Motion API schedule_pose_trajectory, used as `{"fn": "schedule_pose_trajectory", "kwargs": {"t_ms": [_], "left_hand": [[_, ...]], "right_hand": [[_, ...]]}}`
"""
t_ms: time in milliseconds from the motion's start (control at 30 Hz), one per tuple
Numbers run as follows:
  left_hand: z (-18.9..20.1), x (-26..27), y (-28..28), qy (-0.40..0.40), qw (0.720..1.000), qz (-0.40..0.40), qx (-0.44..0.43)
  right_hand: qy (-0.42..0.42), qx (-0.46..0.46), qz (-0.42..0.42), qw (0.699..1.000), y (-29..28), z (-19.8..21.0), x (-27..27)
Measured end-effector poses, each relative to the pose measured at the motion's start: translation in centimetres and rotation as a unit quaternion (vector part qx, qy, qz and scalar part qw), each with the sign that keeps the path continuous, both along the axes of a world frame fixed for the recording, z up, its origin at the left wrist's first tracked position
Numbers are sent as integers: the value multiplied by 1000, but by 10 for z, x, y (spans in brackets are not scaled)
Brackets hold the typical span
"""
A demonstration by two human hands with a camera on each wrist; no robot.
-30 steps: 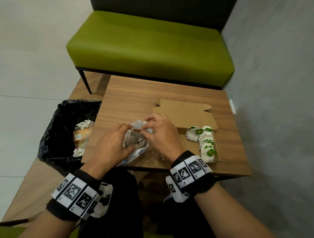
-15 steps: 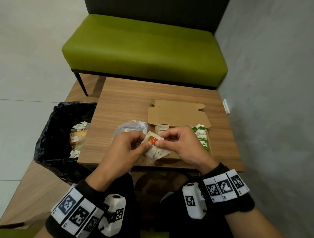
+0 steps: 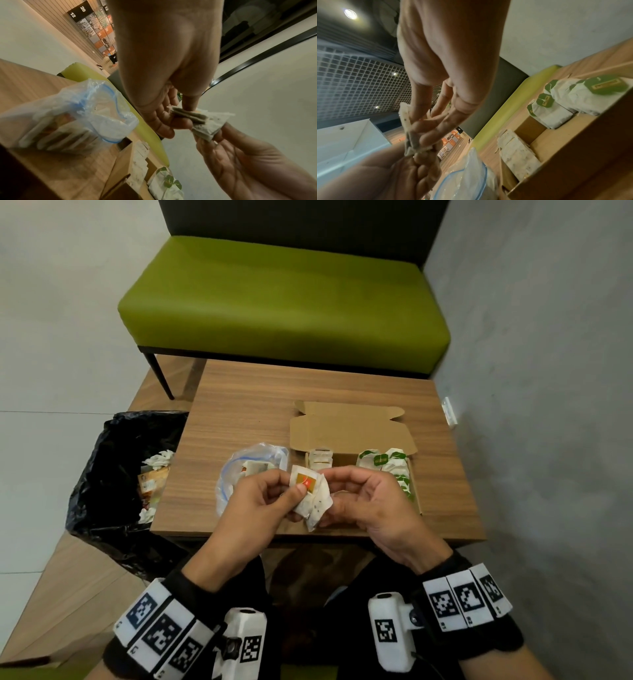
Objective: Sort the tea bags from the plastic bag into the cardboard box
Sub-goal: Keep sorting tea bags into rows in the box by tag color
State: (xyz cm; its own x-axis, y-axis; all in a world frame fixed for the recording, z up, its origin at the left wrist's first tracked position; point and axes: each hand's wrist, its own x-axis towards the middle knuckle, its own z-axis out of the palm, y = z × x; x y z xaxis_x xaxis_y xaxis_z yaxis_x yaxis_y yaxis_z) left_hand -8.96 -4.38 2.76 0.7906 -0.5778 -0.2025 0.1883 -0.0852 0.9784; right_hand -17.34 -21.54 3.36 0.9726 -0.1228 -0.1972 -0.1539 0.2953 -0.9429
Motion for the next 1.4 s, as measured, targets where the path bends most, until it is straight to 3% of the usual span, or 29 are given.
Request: {"fn": "schedule_pose_trajectory", "kwargs": {"t_ms": [333, 500, 600, 733, 833, 900, 1000, 1167, 1400], "left_hand": [[1, -12, -14, -11, 1000, 19, 11], [0, -4, -11, -27, 993, 107, 32], [2, 4, -4, -40, 988, 145, 45], [-2, 9, 3, -59, 985, 152, 61], [-6, 5, 3, -70, 988, 124, 60], [-6, 1, 1, -79, 989, 104, 64], [-8, -3, -1, -76, 991, 82, 67], [-11, -3, 2, -68, 993, 72, 62], [-14, -2, 2, -56, 994, 66, 62]], "right_hand": [[33, -26, -43, 998, 4, -11, 1], [73, -27, -99, 992, -3, -11, -2], [96, -72, -170, 978, -21, -4, -1], [135, -296, -225, 918, -52, -8, 12], [159, -482, -141, 850, -63, -14, 28], [166, -558, -98, 807, -66, -16, 42], [190, -590, -71, 782, -70, -24, 62], [221, -602, -23, 767, -71, -32, 84], [255, -656, 12, 711, -67, -42, 92]]}}
